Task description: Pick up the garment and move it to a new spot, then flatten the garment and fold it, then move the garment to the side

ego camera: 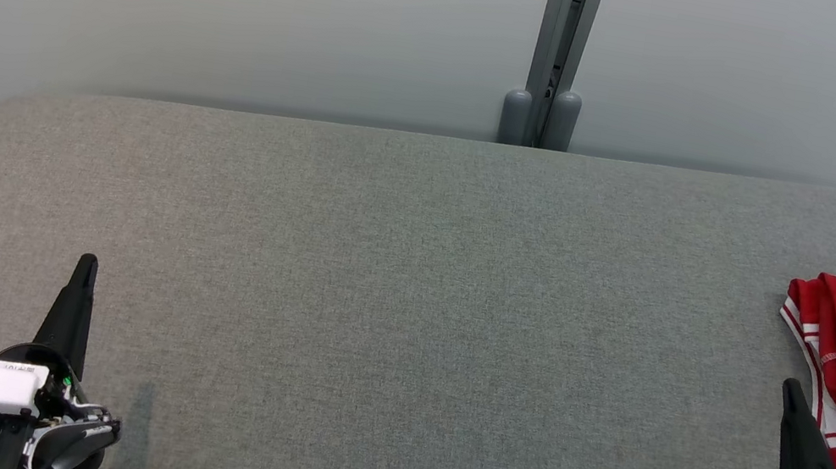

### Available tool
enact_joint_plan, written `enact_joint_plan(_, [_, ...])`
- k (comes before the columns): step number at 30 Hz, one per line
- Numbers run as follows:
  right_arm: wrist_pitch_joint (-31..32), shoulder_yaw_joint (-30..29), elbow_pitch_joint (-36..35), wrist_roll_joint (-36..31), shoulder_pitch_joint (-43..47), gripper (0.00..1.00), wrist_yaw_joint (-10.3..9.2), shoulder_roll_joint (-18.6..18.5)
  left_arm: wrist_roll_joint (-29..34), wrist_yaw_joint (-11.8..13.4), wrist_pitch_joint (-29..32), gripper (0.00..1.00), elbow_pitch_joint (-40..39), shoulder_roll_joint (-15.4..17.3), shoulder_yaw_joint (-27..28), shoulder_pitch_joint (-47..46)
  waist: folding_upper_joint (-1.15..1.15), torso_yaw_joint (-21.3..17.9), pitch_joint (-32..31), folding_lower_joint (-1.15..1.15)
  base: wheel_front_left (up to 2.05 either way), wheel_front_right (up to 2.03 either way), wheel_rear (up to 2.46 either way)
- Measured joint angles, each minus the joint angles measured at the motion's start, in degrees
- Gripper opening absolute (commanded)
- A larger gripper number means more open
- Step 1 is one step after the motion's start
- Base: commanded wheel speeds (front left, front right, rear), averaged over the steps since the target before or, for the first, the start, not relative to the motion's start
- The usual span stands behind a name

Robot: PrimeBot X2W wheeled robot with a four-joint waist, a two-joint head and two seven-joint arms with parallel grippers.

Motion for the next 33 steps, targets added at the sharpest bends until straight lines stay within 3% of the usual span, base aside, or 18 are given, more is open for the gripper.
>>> enact_joint_plan(33, [0.0, 0.0, 0.0, 0.0, 0.0, 0.00, 0.00, 0.0, 0.1, 0.0, 0.2, 0.00, 0.0, -0.1, 0.1, 0.0, 0.00, 0.0, 0.0, 0.00, 0.00, 0.00, 0.00])
